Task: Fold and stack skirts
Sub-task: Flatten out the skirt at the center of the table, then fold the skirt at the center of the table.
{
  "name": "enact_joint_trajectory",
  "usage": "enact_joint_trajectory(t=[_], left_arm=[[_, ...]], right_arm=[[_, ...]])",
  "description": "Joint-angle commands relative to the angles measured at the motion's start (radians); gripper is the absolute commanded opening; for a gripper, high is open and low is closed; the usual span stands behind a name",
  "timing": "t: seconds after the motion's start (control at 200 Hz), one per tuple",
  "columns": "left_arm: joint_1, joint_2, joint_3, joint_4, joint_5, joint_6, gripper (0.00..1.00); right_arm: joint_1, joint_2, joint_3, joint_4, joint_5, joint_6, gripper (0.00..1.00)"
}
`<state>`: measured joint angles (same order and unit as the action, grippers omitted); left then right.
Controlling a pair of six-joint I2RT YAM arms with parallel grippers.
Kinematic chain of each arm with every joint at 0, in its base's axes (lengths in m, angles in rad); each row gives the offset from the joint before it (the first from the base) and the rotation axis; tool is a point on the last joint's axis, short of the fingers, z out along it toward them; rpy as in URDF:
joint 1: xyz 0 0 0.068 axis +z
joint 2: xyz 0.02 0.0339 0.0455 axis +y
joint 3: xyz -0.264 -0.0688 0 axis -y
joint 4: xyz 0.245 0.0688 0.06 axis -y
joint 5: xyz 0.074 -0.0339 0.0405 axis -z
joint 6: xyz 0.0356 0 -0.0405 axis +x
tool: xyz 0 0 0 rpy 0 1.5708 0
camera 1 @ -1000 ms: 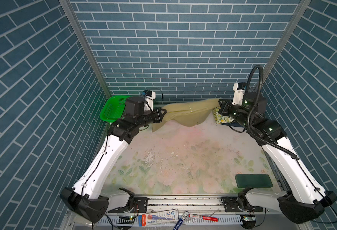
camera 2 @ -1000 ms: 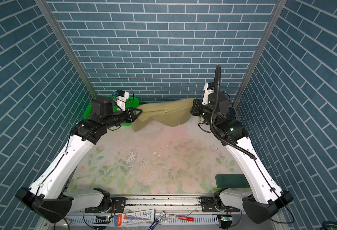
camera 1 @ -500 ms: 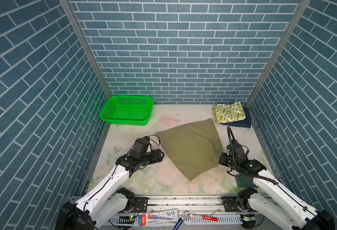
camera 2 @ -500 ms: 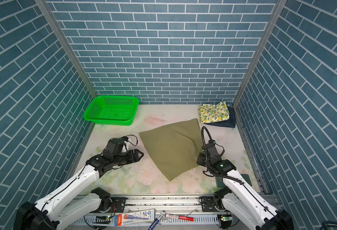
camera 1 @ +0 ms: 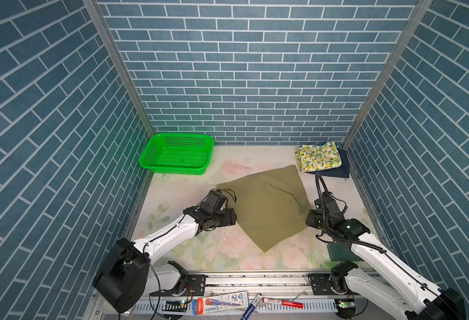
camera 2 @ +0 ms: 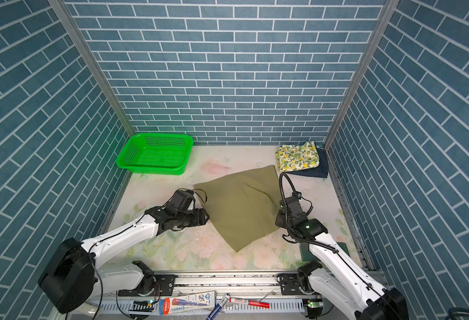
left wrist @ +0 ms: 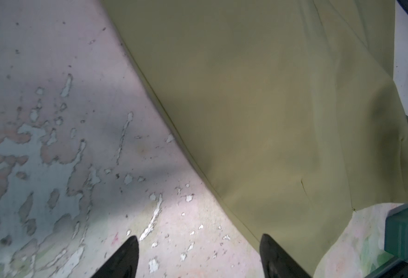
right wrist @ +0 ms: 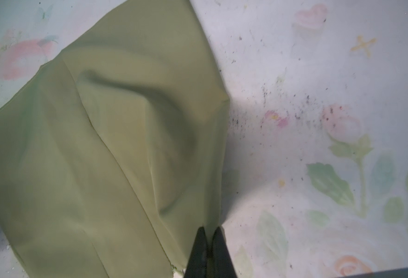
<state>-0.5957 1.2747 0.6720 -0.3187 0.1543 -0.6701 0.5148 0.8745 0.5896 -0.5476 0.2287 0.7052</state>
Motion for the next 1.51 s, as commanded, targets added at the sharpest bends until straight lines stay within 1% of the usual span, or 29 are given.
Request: enact_joint_trajectory(t=[0.0, 0.105, 0.125, 0.165, 0.185, 0.225, 0.25, 0.265, 0.28, 0.3, 0.325, 0.34, 0.47, 0.59, 0.64, 0.715, 0.81, 0.925, 1.0, 1.1, 1.245, 1.325, 1.4, 1.5], left_arm=[[-0.01, 0.049, 0.046, 0.035, -0.04, 0.0, 0.79], [-0.011, 0.09, 0.073, 0.032, -0.065, 0.009, 0.79], [-0.011, 0.099, 0.079, 0.028, -0.068, 0.013, 0.79], [-0.01, 0.117, 0.093, 0.023, -0.073, 0.015, 0.79], [-0.01, 0.125, 0.1, 0.02, -0.074, 0.017, 0.79], [-0.011, 0.139, 0.114, 0.017, -0.078, 0.021, 0.79], [-0.011, 0.146, 0.12, 0.014, -0.08, 0.021, 0.79], [-0.01, 0.15, 0.124, 0.013, -0.083, 0.022, 0.79], [-0.01, 0.155, 0.13, 0.012, -0.084, 0.022, 0.79], [-0.01, 0.159, 0.135, 0.011, -0.086, 0.023, 0.79], [-0.01, 0.166, 0.14, 0.013, -0.088, 0.025, 0.8], [-0.01, 0.169, 0.144, 0.013, -0.09, 0.025, 0.79], [-0.009, 0.207, 0.19, -0.005, -0.117, 0.046, 0.79], [-0.009, 0.251, 0.231, -0.028, -0.152, 0.075, 0.79], [-0.01, 0.273, 0.24, -0.032, -0.158, 0.085, 0.79], [-0.009, 0.301, 0.245, -0.035, -0.16, 0.092, 0.79], [-0.01, 0.326, 0.243, -0.033, -0.161, 0.093, 0.79], [-0.009, 0.331, 0.235, -0.028, -0.17, 0.095, 0.8], [-0.009, 0.338, 0.236, -0.029, -0.177, 0.1, 0.79], [-0.008, 0.349, 0.24, -0.033, -0.177, 0.104, 0.79], [-0.001, 0.359, 0.244, -0.029, -0.17, 0.104, 0.8], [0.01, 0.358, 0.243, -0.031, -0.168, 0.102, 0.8], [0.032, 0.357, 0.234, -0.019, -0.149, 0.098, 0.8], [0.063, 0.357, 0.219, 0.006, -0.12, 0.087, 0.8]], right_arm=[[-0.007, 0.031, 0.07, -0.11, 0.107, -0.029, 0.0], [-0.027, 0.061, 0.062, -0.136, 0.118, -0.023, 0.0], [-0.035, 0.066, 0.058, -0.136, 0.112, -0.021, 0.05], [-0.05, 0.076, 0.051, -0.138, 0.101, -0.017, 0.22], [-0.054, 0.079, 0.047, -0.139, 0.096, -0.015, 0.33], [-0.059, 0.08, 0.041, -0.144, 0.1, -0.004, 0.59], [-0.059, 0.076, 0.039, -0.148, 0.105, 0.001, 0.7], [-0.06, 0.073, 0.037, -0.15, 0.107, 0.004, 0.81], [-0.061, 0.069, 0.035, -0.15, 0.108, 0.006, 0.87], [-0.061, 0.064, 0.033, -0.149, 0.109, 0.008, 0.92], [-0.062, 0.056, 0.031, -0.149, 0.108, 0.009, 0.98], [-0.064, 0.053, 0.031, -0.149, 0.109, 0.01, 0.99], [-0.09, 0.044, 0.041, -0.136, 0.094, -0.002, 0.98], [-0.15, 0.089, 0.051, -0.043, -0.03, -0.042, 0.94], [-0.18, 0.124, 0.065, 0.008, -0.082, -0.063, 0.9], [-0.217, 0.199, 0.093, 0.089, -0.153, -0.096, 0.84], [-0.256, 0.31, 0.14, 0.169, -0.228, -0.126, 0.81], [-0.335, 0.451, 0.188, 0.259, -0.351, -0.149, 0.76], [-0.374, 0.535, 0.219, 0.297, -0.365, -0.173, 0.73], [-0.42, 0.652, 0.278, 0.33, -0.442, -0.205, 0.69], [-0.425, 0.777, 0.354, 0.348, -0.482, -0.244, 0.64], [-0.423, 0.822, 0.367, 0.365, -0.505, -0.249, 0.62], [-0.42, 0.861, 0.373, 0.387, -0.521, -0.249, 0.55], [-0.417, 0.913, 0.402, 0.387, -0.526, -0.264, 0.29]])
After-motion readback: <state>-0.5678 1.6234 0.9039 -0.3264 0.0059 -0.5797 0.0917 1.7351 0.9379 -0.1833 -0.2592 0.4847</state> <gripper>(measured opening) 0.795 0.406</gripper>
